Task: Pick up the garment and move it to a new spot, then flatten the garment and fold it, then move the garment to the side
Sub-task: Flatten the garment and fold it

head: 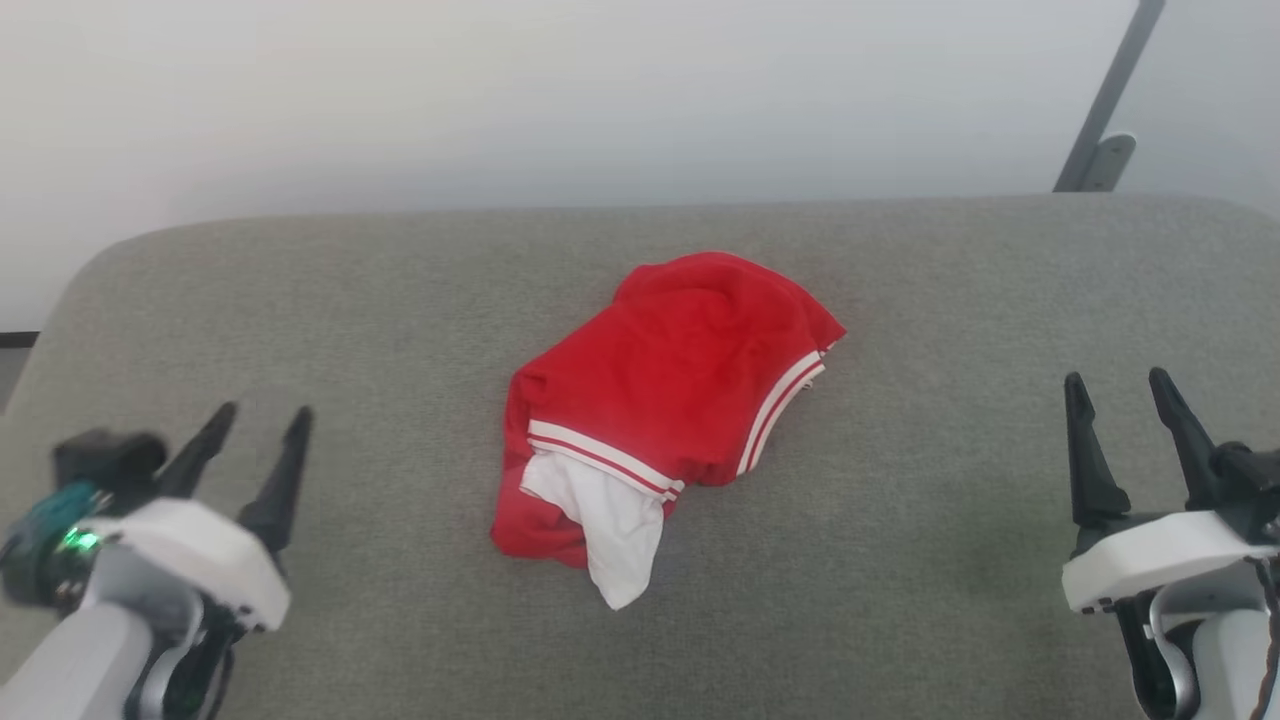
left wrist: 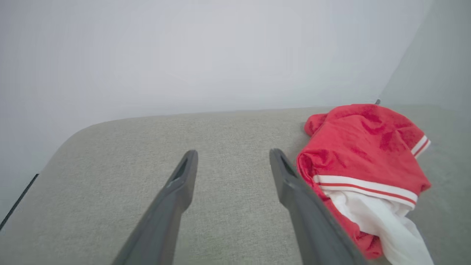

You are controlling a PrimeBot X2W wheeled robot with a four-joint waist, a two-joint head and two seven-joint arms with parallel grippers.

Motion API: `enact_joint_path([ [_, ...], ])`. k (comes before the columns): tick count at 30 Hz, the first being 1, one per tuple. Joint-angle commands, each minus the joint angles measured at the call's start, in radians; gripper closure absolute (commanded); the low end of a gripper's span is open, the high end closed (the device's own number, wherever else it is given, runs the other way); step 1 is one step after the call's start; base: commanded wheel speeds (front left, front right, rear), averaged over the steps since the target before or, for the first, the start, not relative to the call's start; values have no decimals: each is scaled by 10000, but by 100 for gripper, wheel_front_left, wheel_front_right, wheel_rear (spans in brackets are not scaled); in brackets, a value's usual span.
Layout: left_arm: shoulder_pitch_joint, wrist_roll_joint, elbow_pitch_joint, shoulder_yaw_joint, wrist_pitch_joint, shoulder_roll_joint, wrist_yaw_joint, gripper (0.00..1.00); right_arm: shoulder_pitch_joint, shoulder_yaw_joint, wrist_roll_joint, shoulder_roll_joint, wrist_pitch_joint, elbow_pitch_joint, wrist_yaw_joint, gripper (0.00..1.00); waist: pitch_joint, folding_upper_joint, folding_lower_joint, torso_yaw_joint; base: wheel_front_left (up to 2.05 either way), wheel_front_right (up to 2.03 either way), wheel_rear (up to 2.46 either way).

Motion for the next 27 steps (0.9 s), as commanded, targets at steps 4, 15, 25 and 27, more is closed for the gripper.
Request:
enact_joint_path([
  [4,676,-271,90,440,-684,58,127,0,247,-63,-21,-3,60,-162,1,0,-106,-1,0,131,0,0,0],
  [15,2156,-626,198,1833,-1293,-151,88,0,655,-210,72,-90,-9,-146,1,0,-312,-1,0,361,0,0,0],
  [25,3024,-4,-210,3253,-1314,-699,-108,0,816,-355,81,-13,-49,-187,1,0,-431,-1,0,421,0,0,0],
  [27,3130,61,-226,3363,-1315,-791,-191,0,837,-363,56,2,-38,-194,1,0,-447,-1,0,429,0,0,0],
])
